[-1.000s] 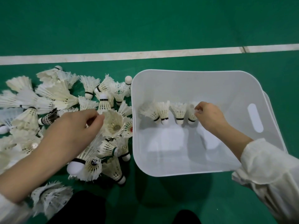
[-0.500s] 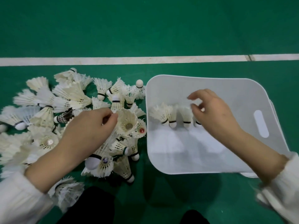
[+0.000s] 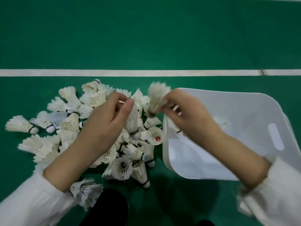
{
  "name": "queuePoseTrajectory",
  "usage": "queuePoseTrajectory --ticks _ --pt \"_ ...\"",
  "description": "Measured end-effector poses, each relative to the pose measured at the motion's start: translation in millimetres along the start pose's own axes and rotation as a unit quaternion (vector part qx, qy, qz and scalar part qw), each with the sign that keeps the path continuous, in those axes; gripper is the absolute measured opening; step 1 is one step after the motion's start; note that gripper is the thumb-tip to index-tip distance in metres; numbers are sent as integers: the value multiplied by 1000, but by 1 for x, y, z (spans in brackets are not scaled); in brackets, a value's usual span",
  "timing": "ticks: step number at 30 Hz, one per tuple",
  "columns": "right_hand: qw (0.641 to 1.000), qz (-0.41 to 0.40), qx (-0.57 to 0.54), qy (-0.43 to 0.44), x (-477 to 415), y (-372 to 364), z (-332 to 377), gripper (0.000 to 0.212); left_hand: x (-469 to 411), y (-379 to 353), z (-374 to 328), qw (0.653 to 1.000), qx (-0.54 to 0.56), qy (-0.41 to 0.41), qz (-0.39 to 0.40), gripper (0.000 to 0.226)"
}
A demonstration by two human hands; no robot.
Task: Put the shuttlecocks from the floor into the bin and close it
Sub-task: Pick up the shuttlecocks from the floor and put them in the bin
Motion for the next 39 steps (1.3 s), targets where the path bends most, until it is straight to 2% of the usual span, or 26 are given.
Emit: queuePoseTrajectory --ticks 2,4,6,8,11,15,18,24,27,34,39 --pt "992 -80 -18 -98 7 47 -42 5 -5 -4 2 1000 -23 -9 16 27" --pt "973 -114 24 -200 26 83 -96 8 -8 -12 4 997 -68 -31 27 19" --pt "940 -79 104 -317 56 97 -153 5 -9 -26 3 991 -109 -59 43 11" --pt "903 -27 144 -404 87 90 -204 14 -9 -42 3 986 -130 -77 64 9" --pt "875 41 146 -459 117 64 -259 17 -9 -60 -1 978 -154 -106 91 9" --pt "861 76 147 -481 122 44 -292 21 -13 -70 1 975 -170 -112 86 8" --pt "872 71 130 -466 110 34 -302 22 -15 -78 7 970 -192 -116 92 10" --pt "890 55 117 -438 95 29 -306 23 -16 -84 15 973 -166 -124 103 7" --pt "890 38 115 -439 97 30 -308 33 -17 -88 17 973 -177 -114 100 10" --pt "899 25 123 -420 99 37 -294 48 -17 -89 19 971 -190 -95 110 11" --pt "908 3 141 -394 96 61 -261 43 -14 -85 14 971 -191 -98 106 12"
Point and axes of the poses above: each hand's wrist, its own x-axis away from the middle knuckle, its own y-axis out of the back of the hand, z = x × y, the point moved 8 cm from there along -x, towards the middle knuckle, and after that the axes turned 2 degrees about z, right-handed, at the moved point
